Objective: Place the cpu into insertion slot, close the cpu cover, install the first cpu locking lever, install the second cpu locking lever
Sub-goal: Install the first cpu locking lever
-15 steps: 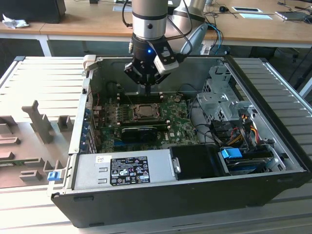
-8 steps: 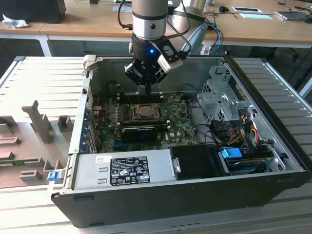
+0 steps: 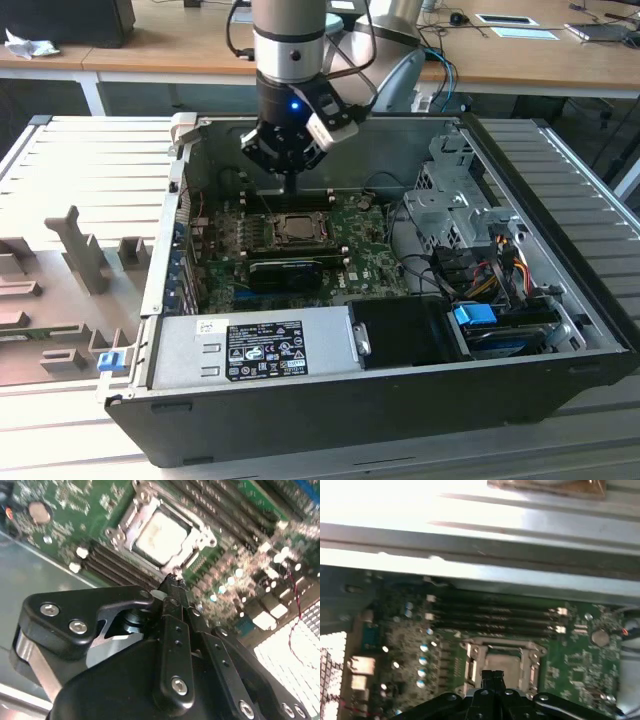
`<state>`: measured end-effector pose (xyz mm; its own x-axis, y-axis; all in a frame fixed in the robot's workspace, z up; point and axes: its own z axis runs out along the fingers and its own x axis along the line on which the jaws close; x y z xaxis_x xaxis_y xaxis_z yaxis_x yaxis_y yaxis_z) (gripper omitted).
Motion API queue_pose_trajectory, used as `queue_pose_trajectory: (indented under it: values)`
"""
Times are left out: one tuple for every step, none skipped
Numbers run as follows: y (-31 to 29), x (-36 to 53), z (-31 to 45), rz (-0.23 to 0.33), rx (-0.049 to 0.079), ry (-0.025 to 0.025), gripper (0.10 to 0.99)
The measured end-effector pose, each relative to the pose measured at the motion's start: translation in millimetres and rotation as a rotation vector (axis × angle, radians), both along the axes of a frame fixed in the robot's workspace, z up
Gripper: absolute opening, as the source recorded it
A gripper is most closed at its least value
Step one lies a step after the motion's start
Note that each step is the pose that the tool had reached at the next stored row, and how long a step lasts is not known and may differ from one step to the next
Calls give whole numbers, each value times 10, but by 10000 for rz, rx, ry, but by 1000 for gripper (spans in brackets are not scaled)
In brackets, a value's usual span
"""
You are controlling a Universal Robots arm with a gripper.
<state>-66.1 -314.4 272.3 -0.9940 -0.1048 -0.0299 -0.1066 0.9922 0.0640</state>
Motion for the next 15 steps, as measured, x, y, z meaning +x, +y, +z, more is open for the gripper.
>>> queue_pose_trajectory:
  values:
    - [0,-34,-6,-2,74,0,106]
    - [1,-58,-21,-18,77,-2,106]
    - [0,-77,-44,-71,74,2,106]
    - [0,-88,-62,-145,75,0,106]
    - [-2,-99,-67,-184,72,2,106]
    - [-13,-105,-70,-185,73,1,106]
    - [-21,-109,-71,-185,74,1,106]
    - [-31,-112,-72,-187,74,0,106]
    - [-40,-115,-73,-186,74,1,106]
    - [-48,-120,-73,-187,74,0,106]
    - [-53,-125,-73,-187,74,0,106]
    - [-59,-132,-73,-189,74,0,106]
    - [-64,-141,-73,-186,74,-1,106]
    - [-67,-153,-73,-186,74,0,106]
    - [-69,-164,-73,-186,74,0,106]
